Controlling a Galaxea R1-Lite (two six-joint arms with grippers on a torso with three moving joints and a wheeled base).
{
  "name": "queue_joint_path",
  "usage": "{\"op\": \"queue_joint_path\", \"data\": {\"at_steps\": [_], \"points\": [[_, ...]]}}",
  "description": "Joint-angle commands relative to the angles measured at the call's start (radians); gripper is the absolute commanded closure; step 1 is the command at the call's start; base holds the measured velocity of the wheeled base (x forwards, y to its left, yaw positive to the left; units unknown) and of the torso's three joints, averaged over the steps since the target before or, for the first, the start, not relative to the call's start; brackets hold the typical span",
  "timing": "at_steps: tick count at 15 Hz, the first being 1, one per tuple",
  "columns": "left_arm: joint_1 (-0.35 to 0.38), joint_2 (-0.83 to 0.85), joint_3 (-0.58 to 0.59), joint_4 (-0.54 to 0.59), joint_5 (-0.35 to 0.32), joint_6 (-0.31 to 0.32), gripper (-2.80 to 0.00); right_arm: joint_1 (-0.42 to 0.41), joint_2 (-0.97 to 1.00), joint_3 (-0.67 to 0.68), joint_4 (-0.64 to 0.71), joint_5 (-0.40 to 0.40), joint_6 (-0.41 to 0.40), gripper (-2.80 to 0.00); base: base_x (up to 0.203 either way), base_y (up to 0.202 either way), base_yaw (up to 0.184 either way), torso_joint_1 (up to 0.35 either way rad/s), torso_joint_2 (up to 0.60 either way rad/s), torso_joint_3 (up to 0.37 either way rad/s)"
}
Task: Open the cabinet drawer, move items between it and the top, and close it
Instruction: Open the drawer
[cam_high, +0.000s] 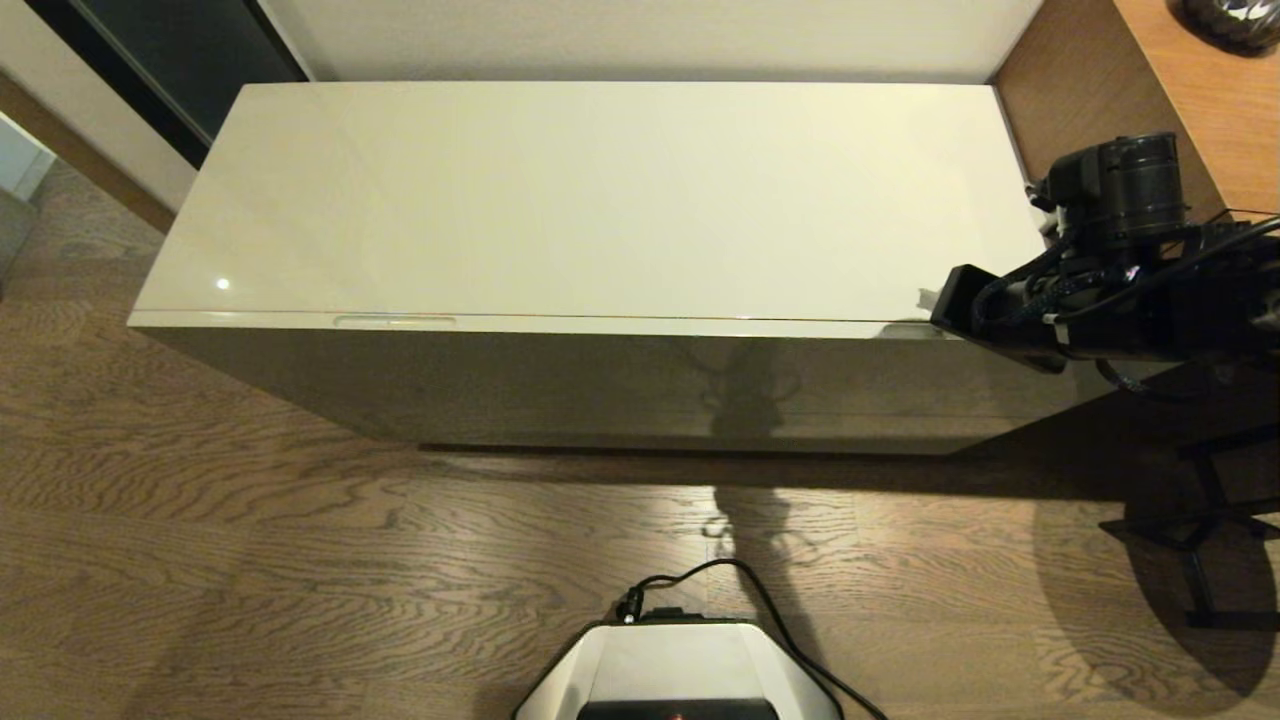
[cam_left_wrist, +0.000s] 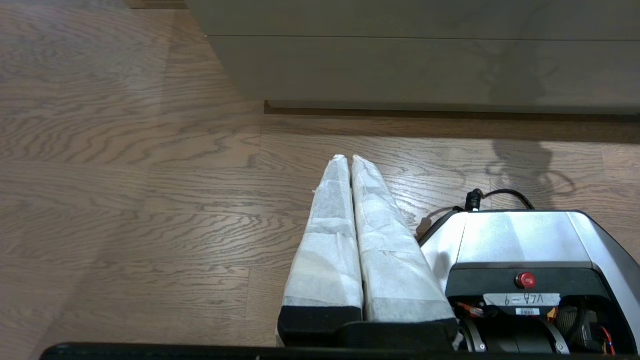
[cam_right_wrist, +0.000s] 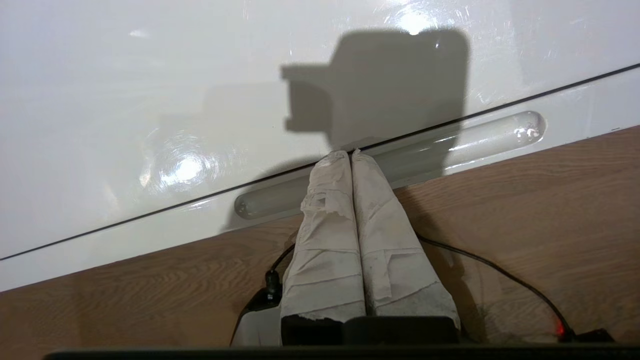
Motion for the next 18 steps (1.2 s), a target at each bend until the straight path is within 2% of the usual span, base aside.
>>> {"op": "queue_joint_path", "data": {"at_steps": [1,8,12,18], "points": [[0.0,0.001,0.0,0.0,0.0,0.0,0.0,0.001,-0.001,-0.001,0.008,0.0,0.002,0.0,0.0,0.0,0.0,0.0,0.0,0.0],[0.0,0.001,0.0,0.0,-0.001,0.0,0.0,-0.003,0.048,0.006,0.11,0.019,0.008,0.0,0.0,0.0,0.0,0.0,0.0,0.0],[0.0,0.001,0.0,0.0,0.0,0.0,0.0,-0.018,0.056,0.038,0.129,0.125,0.021,0.0,0.0,0.0,0.0,0.0,0.0,0.0],[0.0,0.001,0.0,0.0,0.0,0.0,0.0,-0.018,-0.007,0.089,0.252,0.208,0.022,0.0,0.0,0.0,0.0,0.0,0.0,0.0]]}}
